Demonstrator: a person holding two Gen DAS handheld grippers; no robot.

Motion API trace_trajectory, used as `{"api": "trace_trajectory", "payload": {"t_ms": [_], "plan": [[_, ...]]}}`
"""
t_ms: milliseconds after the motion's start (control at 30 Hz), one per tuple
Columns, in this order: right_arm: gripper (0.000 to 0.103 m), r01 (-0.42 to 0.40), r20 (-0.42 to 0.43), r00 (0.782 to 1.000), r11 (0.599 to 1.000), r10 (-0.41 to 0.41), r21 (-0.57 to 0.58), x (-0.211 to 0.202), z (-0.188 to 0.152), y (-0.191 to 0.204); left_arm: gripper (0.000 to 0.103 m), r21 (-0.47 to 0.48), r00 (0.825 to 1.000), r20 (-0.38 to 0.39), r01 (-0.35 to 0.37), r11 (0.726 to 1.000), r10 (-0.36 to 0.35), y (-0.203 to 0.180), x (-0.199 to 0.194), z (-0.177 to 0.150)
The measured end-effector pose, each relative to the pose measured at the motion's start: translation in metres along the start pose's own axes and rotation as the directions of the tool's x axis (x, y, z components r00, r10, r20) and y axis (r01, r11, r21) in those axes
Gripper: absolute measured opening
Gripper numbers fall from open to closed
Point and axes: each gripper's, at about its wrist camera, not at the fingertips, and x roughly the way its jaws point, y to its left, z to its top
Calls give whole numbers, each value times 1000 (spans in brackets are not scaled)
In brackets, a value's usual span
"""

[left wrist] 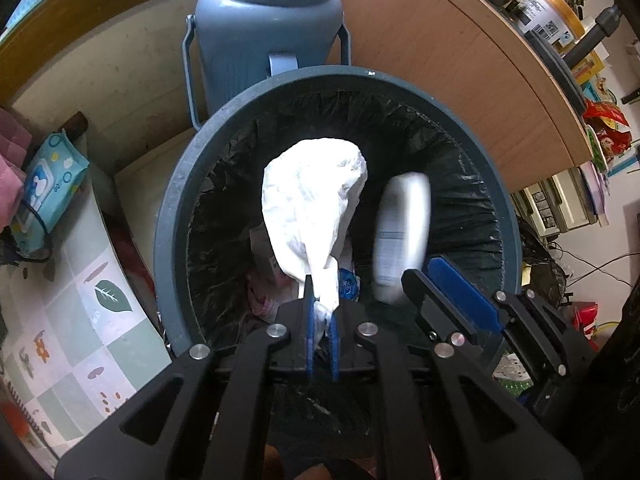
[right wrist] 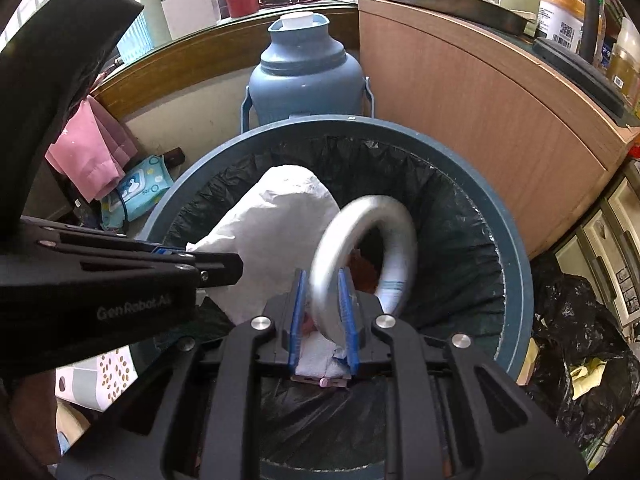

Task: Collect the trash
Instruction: 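Open both tools to drop the paper and tape into the wastebasket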

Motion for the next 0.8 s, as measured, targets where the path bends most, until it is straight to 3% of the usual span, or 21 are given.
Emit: {"api": "trace_trajectory", "payload": {"t_ms": [200, 667, 800], "plan": [[20, 6, -9, 1000, 1000, -6, 0, 5, 1, -3, 15, -5, 1000, -6, 4, 1000, -4, -1, 5, 5], [30, 33, -7, 999, 999, -33, 32, 3, -2, -20, 44, -12, 1000, 15, 18, 1000, -18, -3, 7, 9], [41, 34, -2, 999, 999, -34, 31, 1, -3, -20, 52, -18, 1000, 23, 19, 1000, -19, -4, 7, 9]]}}
